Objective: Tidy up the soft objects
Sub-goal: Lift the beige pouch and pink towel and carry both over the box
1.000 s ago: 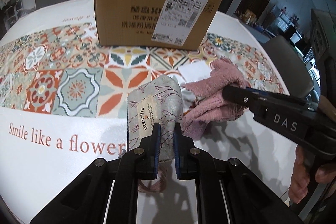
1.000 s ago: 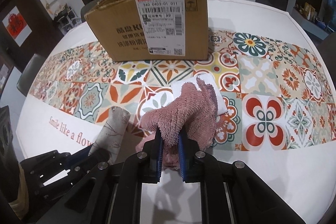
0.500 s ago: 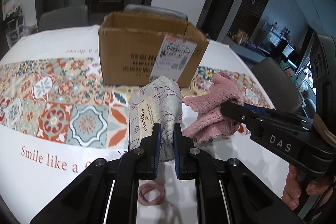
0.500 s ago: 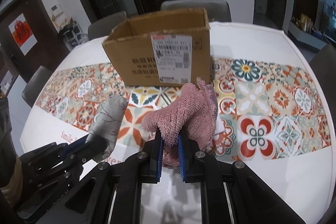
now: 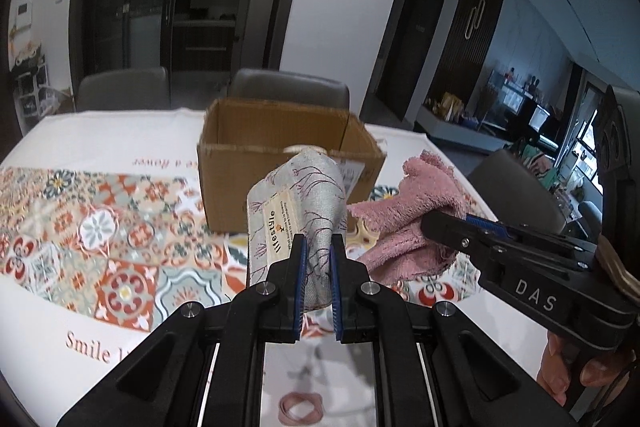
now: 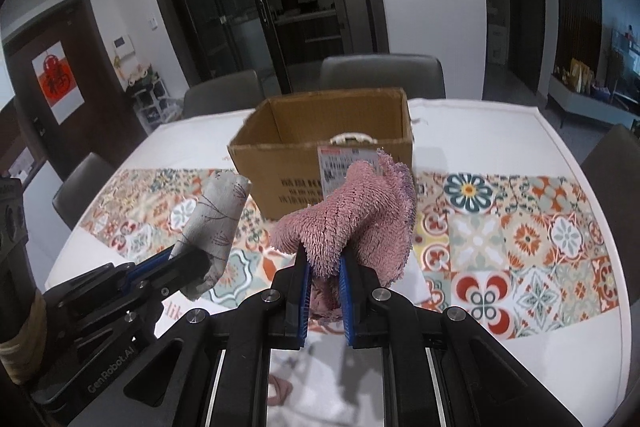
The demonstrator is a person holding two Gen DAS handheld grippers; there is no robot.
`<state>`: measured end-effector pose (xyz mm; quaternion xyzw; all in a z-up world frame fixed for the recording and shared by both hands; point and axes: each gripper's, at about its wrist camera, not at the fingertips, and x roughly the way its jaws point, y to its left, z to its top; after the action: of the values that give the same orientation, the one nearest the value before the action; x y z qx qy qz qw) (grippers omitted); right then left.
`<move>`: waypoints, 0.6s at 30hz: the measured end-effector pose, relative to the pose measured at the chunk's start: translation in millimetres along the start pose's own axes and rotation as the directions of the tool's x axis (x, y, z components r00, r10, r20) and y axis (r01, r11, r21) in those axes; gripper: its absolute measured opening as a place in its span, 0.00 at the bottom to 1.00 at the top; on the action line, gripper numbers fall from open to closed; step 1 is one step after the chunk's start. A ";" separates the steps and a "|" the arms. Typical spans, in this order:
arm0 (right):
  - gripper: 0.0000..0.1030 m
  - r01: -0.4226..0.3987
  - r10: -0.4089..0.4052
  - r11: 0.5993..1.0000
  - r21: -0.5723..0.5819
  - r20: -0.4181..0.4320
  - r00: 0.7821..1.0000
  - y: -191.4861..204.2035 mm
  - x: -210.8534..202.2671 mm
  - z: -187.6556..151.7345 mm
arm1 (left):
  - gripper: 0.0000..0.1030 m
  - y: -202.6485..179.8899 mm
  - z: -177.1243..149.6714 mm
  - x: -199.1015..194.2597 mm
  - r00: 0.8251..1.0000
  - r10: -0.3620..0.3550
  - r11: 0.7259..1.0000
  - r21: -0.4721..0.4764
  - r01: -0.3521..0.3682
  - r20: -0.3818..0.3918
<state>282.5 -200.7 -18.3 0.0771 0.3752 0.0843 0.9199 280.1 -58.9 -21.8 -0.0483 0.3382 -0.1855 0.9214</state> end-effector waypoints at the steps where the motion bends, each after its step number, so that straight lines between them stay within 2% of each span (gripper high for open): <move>1: 0.14 -0.001 0.001 1.000 -0.001 0.008 1.000 1.1 -1.5 2.4 | 0.12 0.4 3.0 -1.4 1.000 0.000 1.000 0.002 0.000 0.009; 18: 0.14 -0.002 0.003 1.000 -0.009 0.152 0.988 15.1 -17.0 44.6 | 0.12 8.7 50.4 -8.7 0.991 0.003 0.999 0.040 -0.008 0.134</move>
<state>300.4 -193.1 27.8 0.0794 0.3036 0.0809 0.9460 308.9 -49.5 20.2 -0.0413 0.2720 -0.1861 0.9432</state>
